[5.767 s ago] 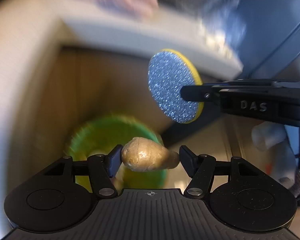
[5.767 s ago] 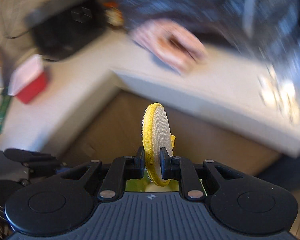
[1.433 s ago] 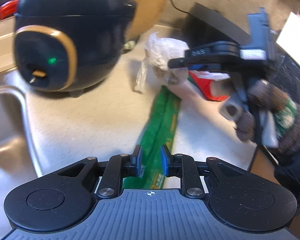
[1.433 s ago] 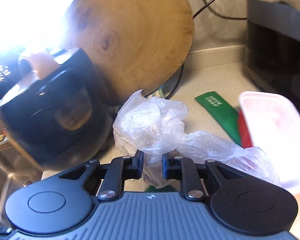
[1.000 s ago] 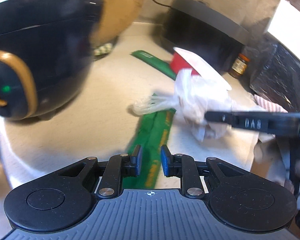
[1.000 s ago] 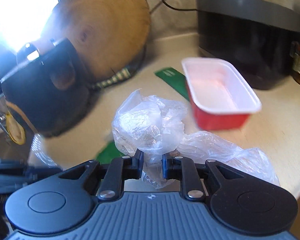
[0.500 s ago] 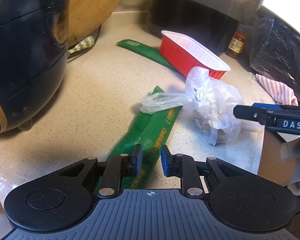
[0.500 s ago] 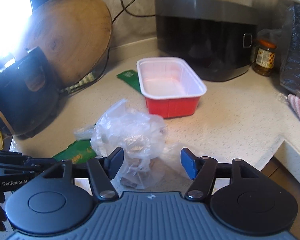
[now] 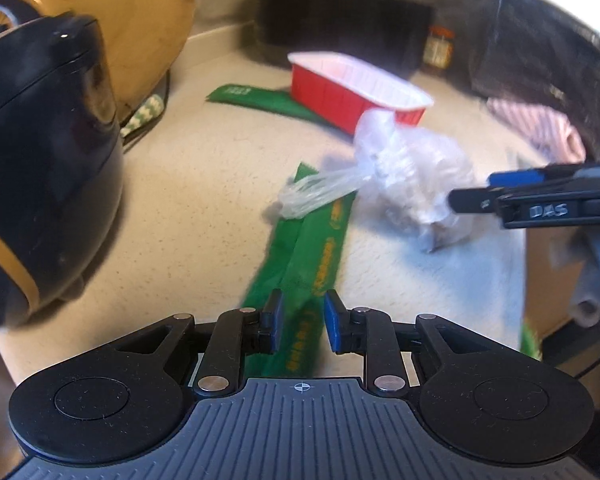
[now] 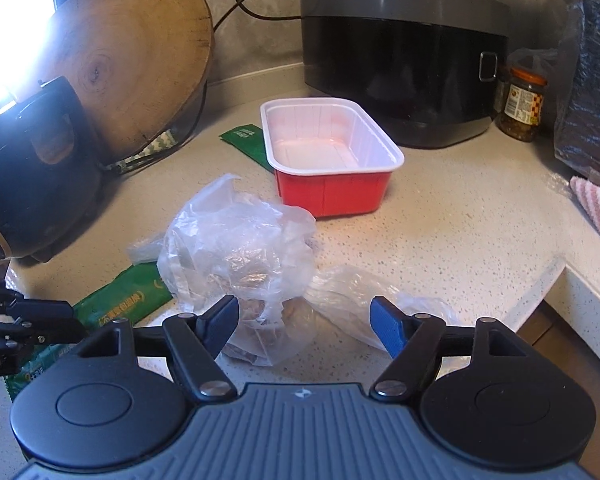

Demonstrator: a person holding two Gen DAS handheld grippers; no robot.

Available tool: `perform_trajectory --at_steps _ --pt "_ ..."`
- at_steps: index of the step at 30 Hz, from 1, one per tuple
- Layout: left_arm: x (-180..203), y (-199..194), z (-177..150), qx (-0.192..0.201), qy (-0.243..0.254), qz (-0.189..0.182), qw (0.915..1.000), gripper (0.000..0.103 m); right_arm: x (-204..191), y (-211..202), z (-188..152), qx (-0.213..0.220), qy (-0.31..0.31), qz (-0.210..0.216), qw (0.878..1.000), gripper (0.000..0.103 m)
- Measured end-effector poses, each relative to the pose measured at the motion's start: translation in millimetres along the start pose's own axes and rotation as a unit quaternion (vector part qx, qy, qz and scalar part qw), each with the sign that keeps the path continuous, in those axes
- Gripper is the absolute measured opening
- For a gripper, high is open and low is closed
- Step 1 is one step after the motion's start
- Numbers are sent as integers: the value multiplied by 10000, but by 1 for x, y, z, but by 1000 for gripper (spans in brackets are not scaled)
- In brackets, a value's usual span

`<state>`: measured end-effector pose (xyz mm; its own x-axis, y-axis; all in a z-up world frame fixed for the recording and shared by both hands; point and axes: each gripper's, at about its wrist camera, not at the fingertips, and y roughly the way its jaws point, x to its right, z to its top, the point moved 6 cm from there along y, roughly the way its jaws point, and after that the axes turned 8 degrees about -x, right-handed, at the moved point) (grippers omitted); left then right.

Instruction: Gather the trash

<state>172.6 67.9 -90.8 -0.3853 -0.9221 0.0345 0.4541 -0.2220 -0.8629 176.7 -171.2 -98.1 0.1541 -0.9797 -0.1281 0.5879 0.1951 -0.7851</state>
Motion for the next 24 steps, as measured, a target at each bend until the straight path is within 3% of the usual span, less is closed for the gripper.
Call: perform_trajectory --at_steps 3,9,14,19,24 --pt "0 11 3 -183 152 -32 9997 27 3 -1 -5 -23 41 0 10000 73" --pt "15 21 0 -255 433 -264 9984 50 11 -4 -9 9 113 -52 9999 73" --pt "12 9 0 33 353 -71 9993 50 7 -13 0 229 43 1 9997 74" --pt "0 17 2 -157 279 267 9991 50 -9 -17 14 459 -150 170 9987 78" --pt "-4 26 5 -209 92 111 9997 54 -34 -6 24 479 -606 192 9968 83"
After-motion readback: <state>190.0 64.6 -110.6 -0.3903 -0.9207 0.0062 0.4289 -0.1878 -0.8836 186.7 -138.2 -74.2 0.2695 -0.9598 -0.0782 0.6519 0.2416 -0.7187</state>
